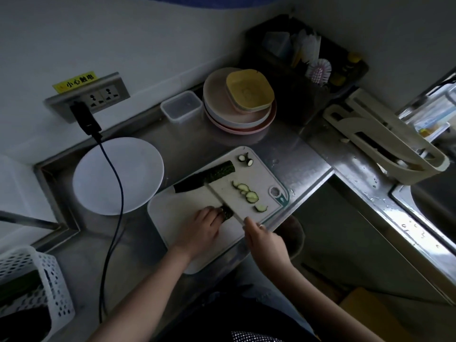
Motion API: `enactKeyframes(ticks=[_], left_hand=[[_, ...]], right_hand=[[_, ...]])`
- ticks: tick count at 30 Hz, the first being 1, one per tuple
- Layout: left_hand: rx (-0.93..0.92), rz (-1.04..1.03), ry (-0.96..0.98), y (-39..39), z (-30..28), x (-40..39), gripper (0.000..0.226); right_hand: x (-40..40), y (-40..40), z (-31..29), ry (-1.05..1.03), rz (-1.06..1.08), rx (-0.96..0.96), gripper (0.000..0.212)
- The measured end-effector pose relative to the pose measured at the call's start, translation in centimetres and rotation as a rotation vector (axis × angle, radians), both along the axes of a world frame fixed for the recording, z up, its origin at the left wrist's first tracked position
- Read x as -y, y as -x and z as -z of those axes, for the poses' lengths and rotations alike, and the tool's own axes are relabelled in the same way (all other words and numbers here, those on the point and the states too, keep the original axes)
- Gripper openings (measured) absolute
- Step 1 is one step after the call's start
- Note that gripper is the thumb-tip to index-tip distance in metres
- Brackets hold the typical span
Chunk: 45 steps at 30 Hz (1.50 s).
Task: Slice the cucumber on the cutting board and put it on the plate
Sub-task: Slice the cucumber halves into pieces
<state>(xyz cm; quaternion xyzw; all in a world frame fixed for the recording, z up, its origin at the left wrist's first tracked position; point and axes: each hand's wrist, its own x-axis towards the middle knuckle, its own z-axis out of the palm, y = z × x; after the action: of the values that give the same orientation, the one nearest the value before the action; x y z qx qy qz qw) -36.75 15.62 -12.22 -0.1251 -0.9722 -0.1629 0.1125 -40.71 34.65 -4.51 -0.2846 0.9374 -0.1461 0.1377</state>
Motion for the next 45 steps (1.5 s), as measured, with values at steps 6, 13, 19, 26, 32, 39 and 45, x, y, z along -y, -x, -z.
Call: enactKeyframes(ticks=[6, 13, 19, 26, 32, 39, 45], left_hand=[[-0.032, 0.03, 0.038, 0.8, 0.4, 0.1, 0.035], [-0.027, 0.047, 0.054, 1.2, -0.1, -0.5, 0.035], [-0.022, 0.065, 0.065, 1.3, -0.1, -0.2, 0.036], [0.004, 0.052, 0.094, 1.2, 0.5, -0.1, 0.036], [-0.054, 0.05, 0.055, 0.9, 0.1, -0.3, 0.032], [-0.05, 0.033, 0.059, 1.0, -0.2, -0.5, 0.032], [-0.06, 0.029, 0.039, 1.1, -0.7, -0.5, 0.03]], right_hand=[[-0.2, -1.0, 0.4, -0.12, -0.065, 0.0, 0.031], [0.1, -1.1, 0.1, -0.149, -0.011, 0.069, 0.027], [0.3, -0.9, 0.6, -0.102, 0.007, 0.092, 0.017], [0.2, -0.6, 1.3, -0.108, 0.027, 0.11, 0.02], [-0.1, -0.2, 0.9, -0.086, 0.078, 0.142, 0.01], [0.4, -0.4, 0.1, -0.027, 0.074, 0.098, 0.016], [0.4, -0.5, 0.5, -0.039, 0.056, 0.109, 0.015]])
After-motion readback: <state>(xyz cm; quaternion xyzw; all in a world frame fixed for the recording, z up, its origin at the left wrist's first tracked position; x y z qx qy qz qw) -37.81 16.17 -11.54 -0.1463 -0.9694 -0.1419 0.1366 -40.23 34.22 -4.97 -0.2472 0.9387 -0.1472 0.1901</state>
